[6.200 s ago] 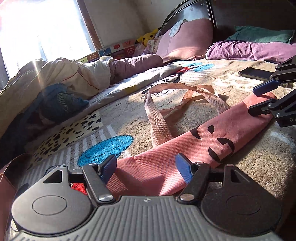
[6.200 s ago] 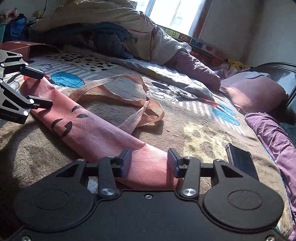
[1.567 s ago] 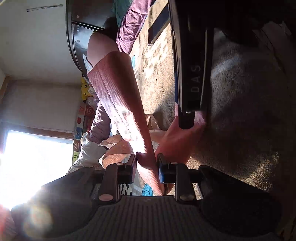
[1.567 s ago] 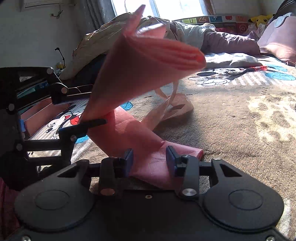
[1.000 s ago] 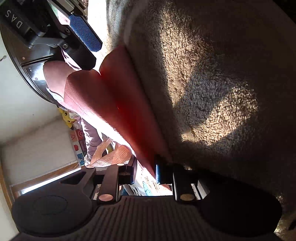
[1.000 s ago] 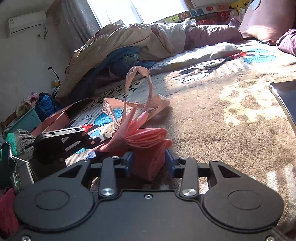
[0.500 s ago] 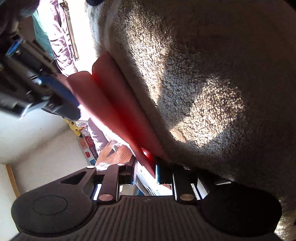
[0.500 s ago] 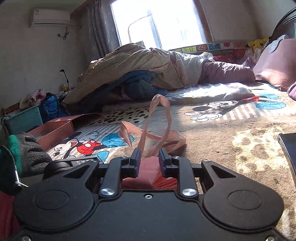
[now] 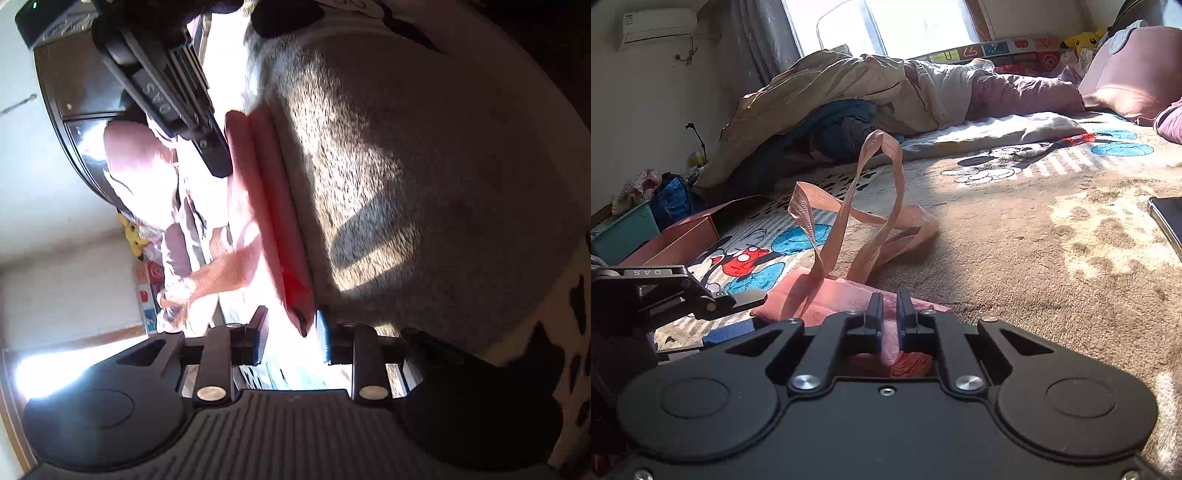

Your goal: Fold shopping bag

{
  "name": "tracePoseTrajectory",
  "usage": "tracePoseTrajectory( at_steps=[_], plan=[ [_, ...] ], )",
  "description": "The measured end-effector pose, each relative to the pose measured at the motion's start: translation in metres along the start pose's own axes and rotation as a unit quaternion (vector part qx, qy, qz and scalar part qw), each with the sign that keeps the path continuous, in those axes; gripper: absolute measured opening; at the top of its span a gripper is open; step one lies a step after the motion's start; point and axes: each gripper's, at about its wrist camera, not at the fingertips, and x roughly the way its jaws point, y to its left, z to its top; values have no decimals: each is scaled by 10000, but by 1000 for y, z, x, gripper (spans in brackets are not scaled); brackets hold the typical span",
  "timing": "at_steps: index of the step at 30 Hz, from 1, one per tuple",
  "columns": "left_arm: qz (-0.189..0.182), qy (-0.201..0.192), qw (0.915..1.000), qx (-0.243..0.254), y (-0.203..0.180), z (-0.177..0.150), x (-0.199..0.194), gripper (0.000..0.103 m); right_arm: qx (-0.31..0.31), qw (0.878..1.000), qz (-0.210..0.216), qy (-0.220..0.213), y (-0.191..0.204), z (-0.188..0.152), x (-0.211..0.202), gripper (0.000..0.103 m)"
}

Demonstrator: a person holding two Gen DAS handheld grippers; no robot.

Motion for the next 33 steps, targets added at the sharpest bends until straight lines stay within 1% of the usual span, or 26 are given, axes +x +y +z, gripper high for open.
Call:
tracePoseTrajectory(
  at_steps=[1, 2, 3, 4, 5, 6, 7, 8, 9, 10, 12, 14, 16, 17, 18, 19, 20, 21, 23, 26, 28, 30, 31, 33],
  plan=[
    [-319, 58, 9982, -504, 11, -7, -4, 28, -22, 10000, -10, -8, 0, -1, 0, 8],
    [-602, 89, 9927, -1043, 22, -15, -8, 28, 13, 10000, 2, -24, -1, -2, 0, 8],
    [-678, -46, 9813, -1798, 38, -21, -13, 28, 49, 10000, 16, -41, -2, -3, 0, 7],
    [-758, -208, 9630, -2579, 59, -18, -21, 28, 86, 9999, 30, -58, -3, -4, -1, 7],
    [-837, -385, 9378, -3347, 79, -16, -27, 28, 112, 9999, 36, -72, -4, -3, -1, 7],
    [-933, -643, 9042, -4118, 94, -25, -26, 28, 138, 9999, 41, -85, -6, -3, -1, 7],
    [-1036, -896, 8643, -4840, 108, -32, -23, 28, 83, 9999, 21, -92, -4, -4, 0, 7],
    [-1226, -1141, 8229, -5430, 122, -28, -14, 28, 58, 9999, 4, -98, -3, -4, 0, 7],
    [-1415, -1382, 7780, -5963, 134, -24, -5, 28, 89, 9999, 9, -103, -4, -4, 0, 7],
    [-1616, -1609, 7432, -6290, 135, -23, 6, 28, 123, 9999, 16, -108, -5, -4, -1, 7],
    [-1732, -1689, 7142, -6568, 121, -23, 16, 28, 151, 9998, 17, -119, -4, -5, -1, 7],
    [-1939, -1485, 7087, -6619, 96, -9, 42, 27, 180, 9997, 27, -131, -5, -6, -1, 7],
    [-1652, -1723, 7108, -6616, 61, -15, 41, 27, 181, 9998, 50, -85, -6, -6, 0, 7],
    [-1588, -1760, 7140, -6588, 58, -15, 35, 27, 91, 9999, 34, -77, -3, -7, 0, 7],
    [-1585, -1716, 7187, -6549, 58, -9, 33, 27, 33, 10000, 31, -68, -2, -8, 1, 7],
    [-1577, -1671, 7244, -6500, 58, -4, 31, 27, -24, 10000, 29, -59, -1, -8, 2, 7],
    [-1539, -1630, 7346, -6404, 59, 0, 32, 27, -12, 10000, 41, -58, -2, -9, 3, 7],
    [-1509, -1629, 7376, -6377, 60, 1, 36, 27, -11, 10000, 47, -57, -3, -9, 3, 7],
    [-1498, -1673, 7293, -6463, 59, -1, 37, 27, -44, 10000, 45, -44, -3, -8, 4, 7],
    [-1520, -1687, 7249, -6504, 57, 0, 42, 27, -706, 9973, -212, -36, 19, -4, 1, 8],
    [-1515, -1700, 7227, -6526, 56, 0, 42, 27, -792, 9967, -159, -118, 24, -1, -3, 8],
    [-1521, -1705, 7209, -6543, 55, 1, 42, 27, -776, 9964, -14, -330, 26, 2, -10, 8],
    [-1531, -1708, 7195, -6555, 55, 2, 42, 27, -810, 9961, -12, -335, 27, 3, -11, 8],
    [-1543, -1731, 7186, -6556, 54, 3, 42, 27, -869, 9962, -57, -46, 25, -1, -3, 8]
  ],
)
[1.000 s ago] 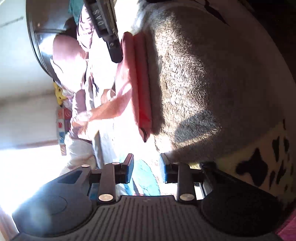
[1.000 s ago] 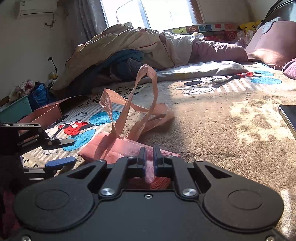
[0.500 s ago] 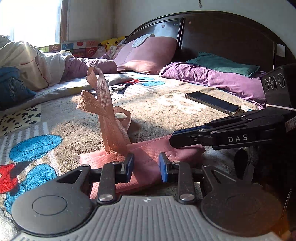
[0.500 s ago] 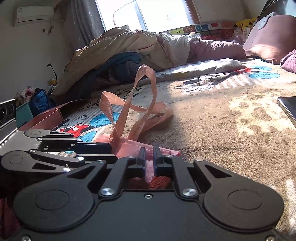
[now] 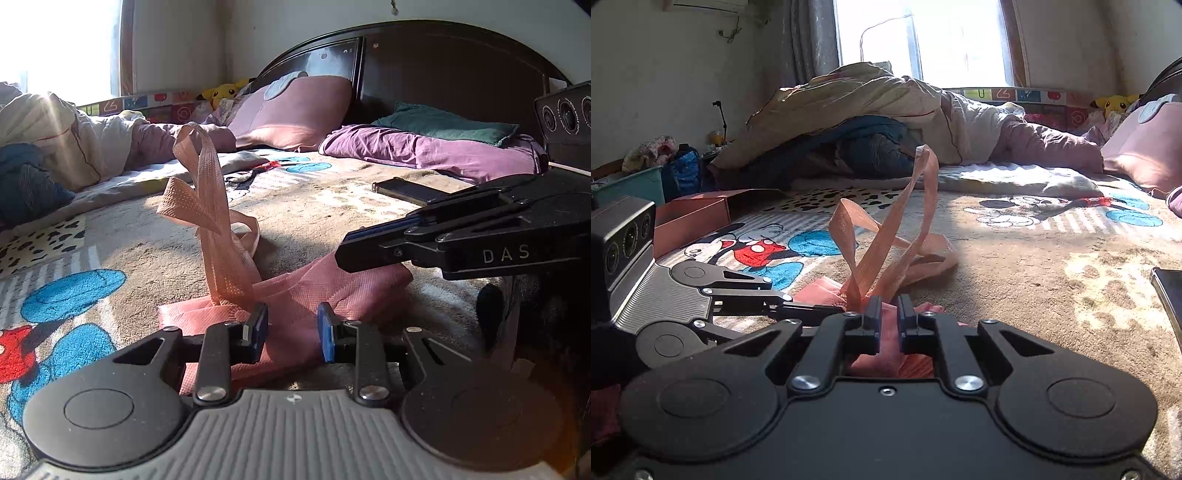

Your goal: Fold shopping bag

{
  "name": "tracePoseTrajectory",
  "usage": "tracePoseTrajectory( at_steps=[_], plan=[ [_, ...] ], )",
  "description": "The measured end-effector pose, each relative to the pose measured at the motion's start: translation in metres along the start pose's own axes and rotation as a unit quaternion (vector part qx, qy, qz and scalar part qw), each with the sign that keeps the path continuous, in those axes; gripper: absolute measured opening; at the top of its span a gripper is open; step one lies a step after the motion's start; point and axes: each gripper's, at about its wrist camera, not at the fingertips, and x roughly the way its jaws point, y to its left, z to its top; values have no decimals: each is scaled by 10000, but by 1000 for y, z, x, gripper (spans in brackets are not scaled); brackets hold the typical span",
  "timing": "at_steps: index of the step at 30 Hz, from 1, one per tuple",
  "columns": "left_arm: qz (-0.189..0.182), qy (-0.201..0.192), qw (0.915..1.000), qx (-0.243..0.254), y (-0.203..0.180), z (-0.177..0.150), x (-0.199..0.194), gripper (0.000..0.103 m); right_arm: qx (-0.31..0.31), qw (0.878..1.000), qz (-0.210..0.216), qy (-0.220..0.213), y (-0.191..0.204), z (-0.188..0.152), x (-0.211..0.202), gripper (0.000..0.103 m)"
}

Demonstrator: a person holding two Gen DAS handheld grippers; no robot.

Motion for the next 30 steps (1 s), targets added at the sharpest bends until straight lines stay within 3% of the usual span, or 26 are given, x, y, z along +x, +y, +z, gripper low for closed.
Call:
tracePoseTrajectory(
  at_steps=[4, 8, 11, 12, 13, 14, 15, 16, 18, 21, 26, 27, 28, 29, 30],
  plan=[
    [-43, 22, 10000, 4, -2, 1, -1, 27, 385, 9992, 111, 91, -13, -6, 6, 7],
    [-173, -44, 9997, -143, 0, 0, -5, 28, 374, 9992, 73, 84, -11, -10, 7, 7],
    [-363, 4, 9974, -618, 11, 5, -14, 29, 428, 9990, 83, 79, -12, -10, 7, 7],
    [-402, -5, 9959, -807, 15, 8, -18, 37, 459, 9989, 90, 76, -13, -10, 7, 7],
    [-363, -150, 9938, -1040, 22, 14, -24, 61, 492, 9987, 98, 72, -14, -10, 7, 7],
    [-324, -295, 9909, -1272, 29, 20, -29, 71, 511, 9986, 109, 68, -14, -10, 7, 7],
    [-285, -449, 9875, -1485, 36, 27, -35, 79, 529, 9985, 121, 65, -15, -10, 7, 7],
    [-254, -629, 9851, -1583, 43, 38, -40, 79, 511, 9986, 121, 56, -14, -10, 7, 7],
    [-196, -625, 9852, -1583, 52, 57, -38, 79, 483, 9987, 133, 52, -14, -10, 7, 7],
    [-122, -374, 9893, -1408, 65, 91, -16, 79, 443, 9989, 163, 45, -14, -11, 7, 7],
    [-109, 464, 9918, -1187, 85, 135, 48, 79, 438, 9988, 218, 41, -16, -10, 7, 7],
    [-43, 598, 9918, -1130, 88, 141, 61, 78, 447, 9987, 228, 37, -16, -10, 7, 7],
    [-5, 714, 9920, -1044, 91, 145, 71, 64, 455, 9987, 238, 33, -17, -10, 7, 7],
    [18, 847, 9915, -988, 94, 148, 83, 50, 472, 9986, 253, 30, -17, -11, 7, 7],
    [-55, 888, 9909, -1011, 95, 150, 89, 22, 489, 9984, 268, 28, -18, -11, 7, 7]
  ],
)
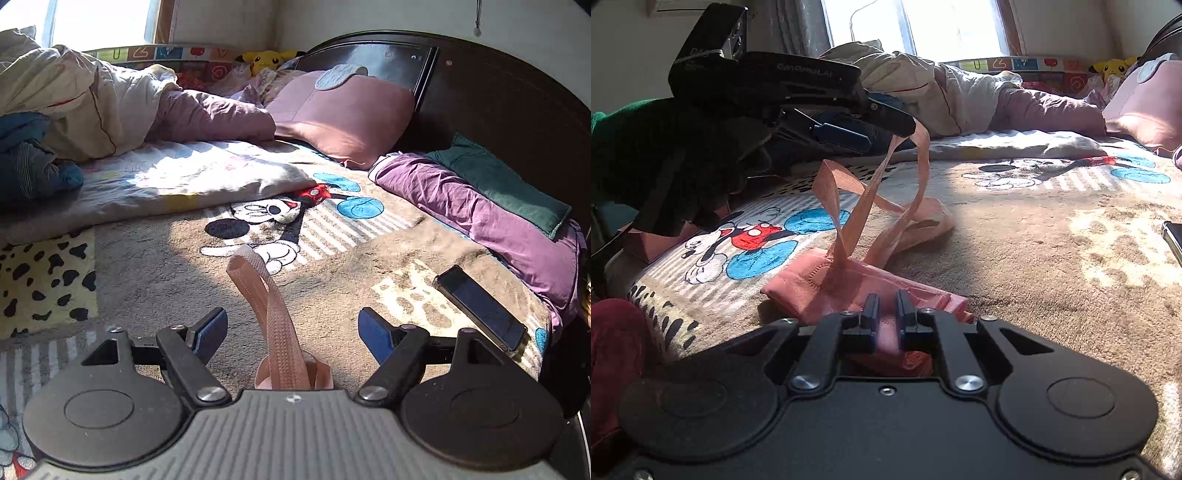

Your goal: Fold shopping bag

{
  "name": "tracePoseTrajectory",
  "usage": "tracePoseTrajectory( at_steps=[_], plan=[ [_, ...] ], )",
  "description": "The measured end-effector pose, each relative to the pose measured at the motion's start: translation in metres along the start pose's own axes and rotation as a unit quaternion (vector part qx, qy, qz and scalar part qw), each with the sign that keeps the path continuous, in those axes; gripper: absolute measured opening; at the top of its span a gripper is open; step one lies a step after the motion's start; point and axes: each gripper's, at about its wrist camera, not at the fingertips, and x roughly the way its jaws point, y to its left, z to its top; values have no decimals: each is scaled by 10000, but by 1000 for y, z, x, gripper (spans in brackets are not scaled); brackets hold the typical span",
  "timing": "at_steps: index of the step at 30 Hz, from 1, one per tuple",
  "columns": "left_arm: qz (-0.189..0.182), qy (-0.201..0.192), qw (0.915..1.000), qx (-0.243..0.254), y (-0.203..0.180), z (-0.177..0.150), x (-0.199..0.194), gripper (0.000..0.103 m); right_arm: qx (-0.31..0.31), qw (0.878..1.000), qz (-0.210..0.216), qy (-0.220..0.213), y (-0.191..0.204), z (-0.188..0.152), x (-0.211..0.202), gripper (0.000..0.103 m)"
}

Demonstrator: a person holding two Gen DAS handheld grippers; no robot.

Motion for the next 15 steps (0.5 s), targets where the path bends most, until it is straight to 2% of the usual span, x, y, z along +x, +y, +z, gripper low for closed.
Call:
tracePoseTrajectory(
  at_steps=[2, 6, 8, 11, 15],
  plan=[
    [-170, 80, 9998, -30, 0, 8, 9, 18, 49, 10000, 37, 1, -2, 0, 0, 7],
    [-1100, -99, 9937, 176, -34, 20, -5, 15, 197, 9997, 123, 4, -6, 1, 2, 7],
    [-1677, -144, 9854, 260, -52, 13, -17, 15, 350, 9992, 206, 2, -10, 1, 3, 7],
    [-2331, -126, 9720, 272, -66, -12, -35, 15, 706, 9968, 375, -14, -20, 1, 4, 7],
    [-2944, 28, 9549, 379, -82, -58, -56, 16, 1013, 9935, 523, -35, -28, -1, 4, 4]
  ],
)
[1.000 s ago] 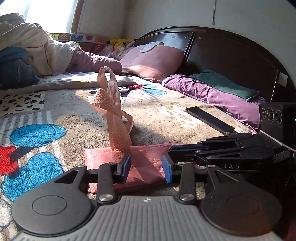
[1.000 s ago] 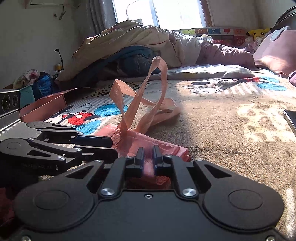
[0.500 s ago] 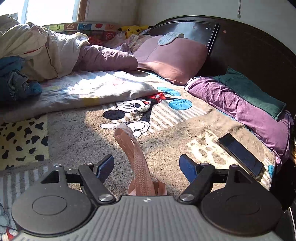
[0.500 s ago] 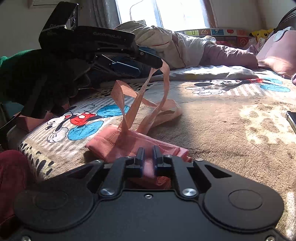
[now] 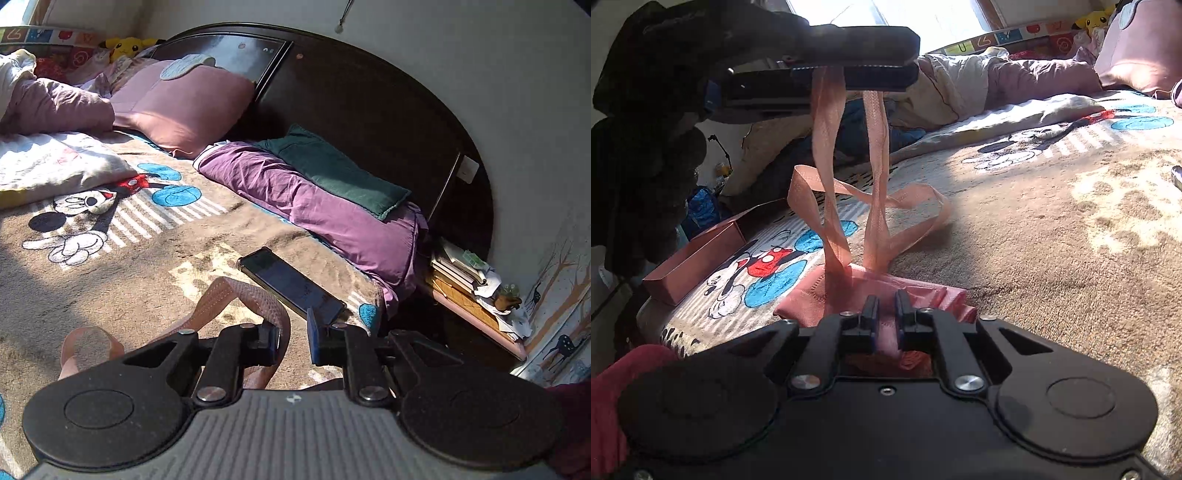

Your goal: Fold shopping bag

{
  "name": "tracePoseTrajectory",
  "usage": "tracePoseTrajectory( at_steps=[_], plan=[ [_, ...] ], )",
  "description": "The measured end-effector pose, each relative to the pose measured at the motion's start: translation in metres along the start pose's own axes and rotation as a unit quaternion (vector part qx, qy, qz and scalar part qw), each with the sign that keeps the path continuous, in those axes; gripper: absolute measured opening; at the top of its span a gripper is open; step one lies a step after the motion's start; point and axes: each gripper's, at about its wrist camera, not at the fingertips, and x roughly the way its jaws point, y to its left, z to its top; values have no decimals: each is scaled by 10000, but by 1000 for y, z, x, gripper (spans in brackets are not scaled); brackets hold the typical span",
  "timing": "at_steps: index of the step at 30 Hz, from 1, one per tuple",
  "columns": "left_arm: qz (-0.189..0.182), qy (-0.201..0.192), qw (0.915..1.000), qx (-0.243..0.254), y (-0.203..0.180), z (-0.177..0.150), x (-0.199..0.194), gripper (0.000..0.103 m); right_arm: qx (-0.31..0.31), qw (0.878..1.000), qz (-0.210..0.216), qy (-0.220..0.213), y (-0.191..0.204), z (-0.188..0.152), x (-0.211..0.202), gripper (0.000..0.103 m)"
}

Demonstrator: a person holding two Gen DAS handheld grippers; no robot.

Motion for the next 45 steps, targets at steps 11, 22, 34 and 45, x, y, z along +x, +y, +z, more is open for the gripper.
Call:
tracePoseTrajectory(
  at_steps=[11, 22, 34, 45],
  plan=[
    [236, 333, 9992, 14, -21, -97, -25, 16, 1155, 9924, 427, -22, -25, -4, 1, 0],
    [1985, 1692, 9452, 1962, -79, -157, 35, 49, 802, 9966, 116, 138, -7, 5, -2, 0],
    [2119, 1800, 9361, 2156, -78, -159, 45, 53, 198, 9996, 95, 169, 23, 18, 4, 39],
    [1942, 1681, 9335, 2503, -83, -160, 28, 75, -1874, 9798, -522, 468, 62, -2, 19, 53]
  ],
)
